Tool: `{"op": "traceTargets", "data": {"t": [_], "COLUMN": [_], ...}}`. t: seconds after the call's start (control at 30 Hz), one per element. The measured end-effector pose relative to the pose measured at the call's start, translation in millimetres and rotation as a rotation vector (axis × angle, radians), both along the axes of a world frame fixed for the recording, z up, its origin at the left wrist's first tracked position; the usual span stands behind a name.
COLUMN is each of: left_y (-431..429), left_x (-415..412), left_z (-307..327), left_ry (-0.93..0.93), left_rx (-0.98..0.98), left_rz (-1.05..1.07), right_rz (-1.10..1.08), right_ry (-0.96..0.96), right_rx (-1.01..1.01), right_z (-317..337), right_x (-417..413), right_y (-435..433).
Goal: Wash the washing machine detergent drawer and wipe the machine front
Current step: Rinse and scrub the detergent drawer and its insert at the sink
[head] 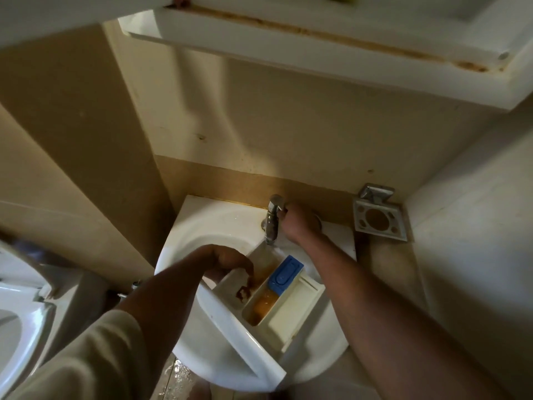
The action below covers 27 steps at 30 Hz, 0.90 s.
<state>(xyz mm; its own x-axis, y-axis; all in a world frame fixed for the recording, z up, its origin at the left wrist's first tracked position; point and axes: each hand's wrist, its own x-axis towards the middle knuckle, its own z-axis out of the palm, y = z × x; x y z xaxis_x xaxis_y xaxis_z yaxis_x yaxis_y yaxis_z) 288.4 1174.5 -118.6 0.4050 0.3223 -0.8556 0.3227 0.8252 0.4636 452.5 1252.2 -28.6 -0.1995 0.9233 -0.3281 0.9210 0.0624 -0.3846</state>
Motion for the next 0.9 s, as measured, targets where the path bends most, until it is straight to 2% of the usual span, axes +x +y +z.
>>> {"op": "traceTargets", "data": {"t": [0.13, 0.23, 0.27, 0.33, 0.4, 0.47, 0.6, 0.73, 0.83, 0.9], "left_y": [9.8, 12.8, 14.7, 21.3, 27.1, 34.0, 31.3, 24.0, 15.0, 2.8], "left_x": [-2.4, 4.4, 6.5, 9.0, 12.4, 17.1, 32.1, 42.1, 44.2, 42.4], "left_z": [6.8, 12.6, 14.7, 18.7, 20.9, 14.2, 6.1, 6.0, 10.6, 17.6], "left_ry": [0.030, 0.161, 0.221, 0.417, 0.576, 0.644, 0.792, 0.859, 0.823, 0.889], "left_rx": [0.023, 0.159, 0.216, 0.380, 0.570, 0.691, 0.763, 0.844, 0.888, 0.980], "left_rz": [-0.032, -0.019, -0.037, -0.173, -0.246, -0.221, -0.135, -0.006, -0.026, -0.036], "right_rz": [0.042, -0.003, -0.066, -0.163, -0.123, -0.067, -0.190, -0.294, -0.379, -0.469], "right_ry": [0.131, -0.004, 0.005, 0.144, 0.256, 0.301, 0.361, 0.475, 0.543, 0.592], "right_rx": [-0.039, -0.064, -0.139, -0.330, -0.479, -0.577, -0.709, -0.692, -0.624, -0.565], "right_z": [-9.1, -37.8, -46.5, -54.6, -52.8, -51.1, -52.5, -57.0, -63.2, -66.3], "right_x": [23.6, 56.7, 64.9, 74.1, 75.7, 76.6, 80.1, 91.3, 108.5, 123.2], "right_y": [-15.4, -43.3, -51.1, -59.9, -62.1, -65.5, -77.4, -80.1, -82.3, -85.5]}}
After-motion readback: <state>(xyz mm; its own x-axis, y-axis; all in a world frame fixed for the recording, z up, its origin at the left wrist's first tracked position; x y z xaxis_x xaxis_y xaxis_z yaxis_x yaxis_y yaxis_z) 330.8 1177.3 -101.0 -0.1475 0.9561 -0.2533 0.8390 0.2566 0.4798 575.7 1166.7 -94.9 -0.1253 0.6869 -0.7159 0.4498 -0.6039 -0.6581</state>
